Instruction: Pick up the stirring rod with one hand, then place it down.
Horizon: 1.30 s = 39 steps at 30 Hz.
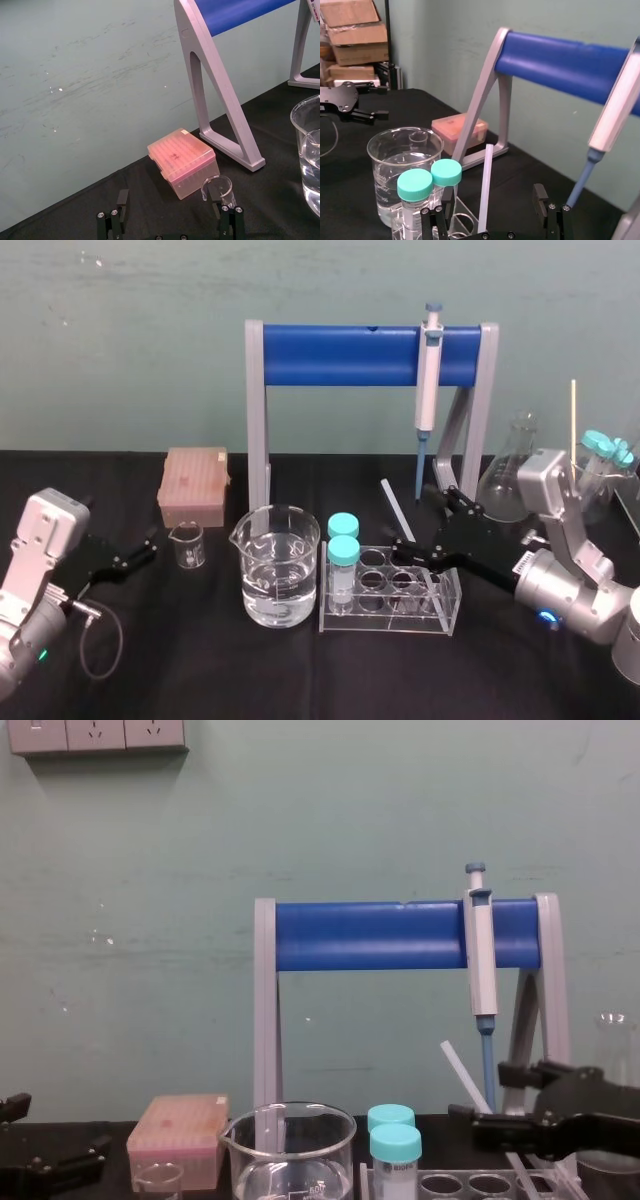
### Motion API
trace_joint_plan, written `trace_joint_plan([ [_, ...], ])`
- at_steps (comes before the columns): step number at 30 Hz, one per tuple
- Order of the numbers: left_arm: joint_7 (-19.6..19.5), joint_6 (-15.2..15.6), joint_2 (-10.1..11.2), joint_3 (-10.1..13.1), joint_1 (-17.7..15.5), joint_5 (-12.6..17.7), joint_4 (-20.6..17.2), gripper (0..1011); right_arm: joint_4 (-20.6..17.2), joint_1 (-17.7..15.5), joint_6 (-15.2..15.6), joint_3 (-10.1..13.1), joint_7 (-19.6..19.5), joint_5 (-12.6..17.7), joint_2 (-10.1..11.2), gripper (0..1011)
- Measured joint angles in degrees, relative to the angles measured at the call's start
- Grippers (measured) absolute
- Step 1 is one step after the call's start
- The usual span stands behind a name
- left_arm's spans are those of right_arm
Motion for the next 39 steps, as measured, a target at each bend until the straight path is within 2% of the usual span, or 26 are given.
trace_joint_plan([
  [6,0.00,0.00,0.00,0.00,0.00,0.00,0.00,1000,3.66,2.02,2.99,0.13,2.70,1.21,-2.01,1000],
  [12,0.00,0.00,0.00,0.00,0.00,0.00,0.00,1000,4.43,2.48,3.87,0.80,3.07,0.83,-2.84,1000],
  [31,0.00,0.00,0.00,0.00,0.00,0.00,0.00,1000,4.32,2.41,3.84,0.85,2.89,0.68,-2.79,998],
  [34,0.00,0.00,0.00,0.00,0.00,0.00,0.00,1000,4.30,2.39,3.80,0.83,2.87,0.68,-2.78,947],
  [39,0.00,0.00,0.00,0.00,0.00,0.00,0.00,1000,4.27,2.37,3.74,0.80,2.86,0.68,-2.76,802],
])
